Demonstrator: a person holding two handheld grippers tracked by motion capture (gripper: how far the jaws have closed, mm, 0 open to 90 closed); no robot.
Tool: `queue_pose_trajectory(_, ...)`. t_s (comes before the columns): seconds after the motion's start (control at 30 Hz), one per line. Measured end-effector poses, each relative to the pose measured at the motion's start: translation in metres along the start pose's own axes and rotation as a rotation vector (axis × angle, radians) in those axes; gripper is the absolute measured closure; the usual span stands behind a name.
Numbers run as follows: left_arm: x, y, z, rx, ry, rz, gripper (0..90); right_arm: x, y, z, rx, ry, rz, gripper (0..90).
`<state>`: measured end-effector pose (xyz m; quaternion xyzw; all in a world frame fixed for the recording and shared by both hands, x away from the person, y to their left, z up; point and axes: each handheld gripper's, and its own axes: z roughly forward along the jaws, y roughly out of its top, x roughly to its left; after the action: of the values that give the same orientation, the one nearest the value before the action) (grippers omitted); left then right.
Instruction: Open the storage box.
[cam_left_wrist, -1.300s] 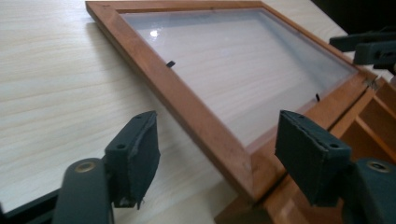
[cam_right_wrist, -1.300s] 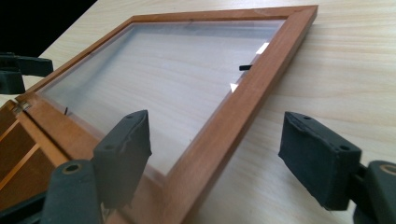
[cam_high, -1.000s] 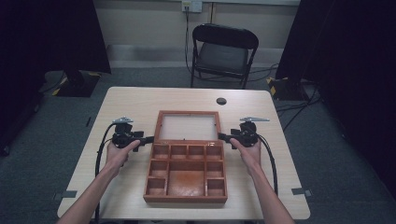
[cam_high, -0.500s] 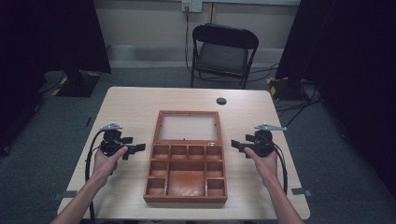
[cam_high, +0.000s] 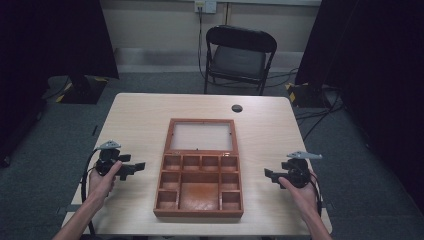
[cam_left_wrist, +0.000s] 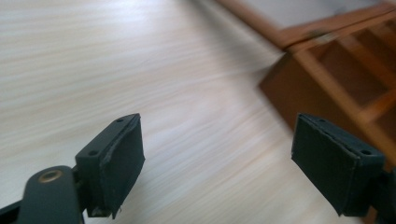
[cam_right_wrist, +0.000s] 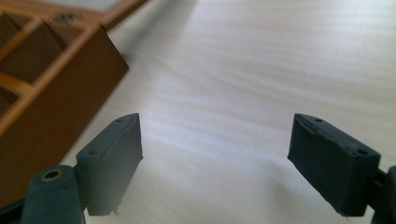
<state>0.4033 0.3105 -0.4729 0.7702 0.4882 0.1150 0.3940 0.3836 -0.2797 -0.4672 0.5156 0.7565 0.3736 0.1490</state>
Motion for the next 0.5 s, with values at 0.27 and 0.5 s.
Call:
queue_pose_trajectory(0.27, 0.011, -0.017, 0.01, 0.047, 0.194, 0.051, 18.7, -0.001, -0.016, 0.012, 0.077, -0.069, -0.009, 17.3)
queue_pose_trajectory(0.5, 0.009, -0.026, 0.013, -0.021, 0.234, 0.066, 14.2, 0.003, -0.027, 0.017, 0.011, -0.168, -0.07, 14.9)
